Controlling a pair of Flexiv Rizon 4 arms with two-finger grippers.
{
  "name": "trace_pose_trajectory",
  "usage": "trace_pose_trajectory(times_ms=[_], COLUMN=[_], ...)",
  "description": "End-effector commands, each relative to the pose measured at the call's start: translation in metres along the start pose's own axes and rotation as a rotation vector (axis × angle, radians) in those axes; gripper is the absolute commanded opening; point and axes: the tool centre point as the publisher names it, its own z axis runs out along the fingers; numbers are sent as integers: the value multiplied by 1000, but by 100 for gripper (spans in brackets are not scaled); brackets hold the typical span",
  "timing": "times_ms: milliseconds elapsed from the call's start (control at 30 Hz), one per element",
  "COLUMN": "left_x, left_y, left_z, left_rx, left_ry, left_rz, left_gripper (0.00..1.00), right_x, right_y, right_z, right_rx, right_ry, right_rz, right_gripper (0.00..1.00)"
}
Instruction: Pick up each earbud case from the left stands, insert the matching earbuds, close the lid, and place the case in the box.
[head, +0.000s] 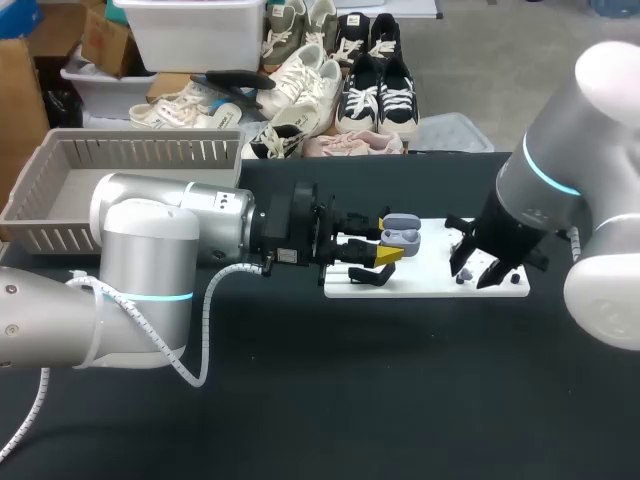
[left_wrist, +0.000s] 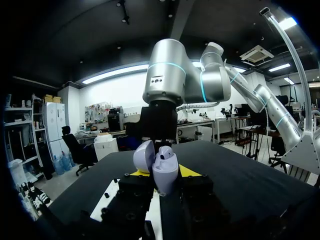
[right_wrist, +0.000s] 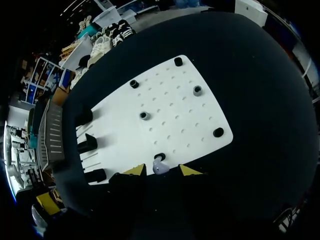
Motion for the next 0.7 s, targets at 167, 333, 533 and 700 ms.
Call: trace_pose_trajectory(times_ms=[167, 333, 533, 700], left_x=[0, 0, 0, 0], left_y=[-1, -1, -1, -1], left_z=[0, 0, 0, 0], left_rx=[-3, -3, -3, -3], left_ry=[-2, -2, -2, -2], left_rz=[2, 2, 2, 2], left_gripper=[0, 0, 0, 0], right_x=[1, 0, -1, -2], right_y=[-1, 0, 0, 0], right_z=[4, 5, 6, 8], right_rx=[-3, -4, -4, -4], right_ry=[-11, -11, -8, -3], right_rz=[8, 9, 8, 6], right_gripper=[35, 33, 28, 24])
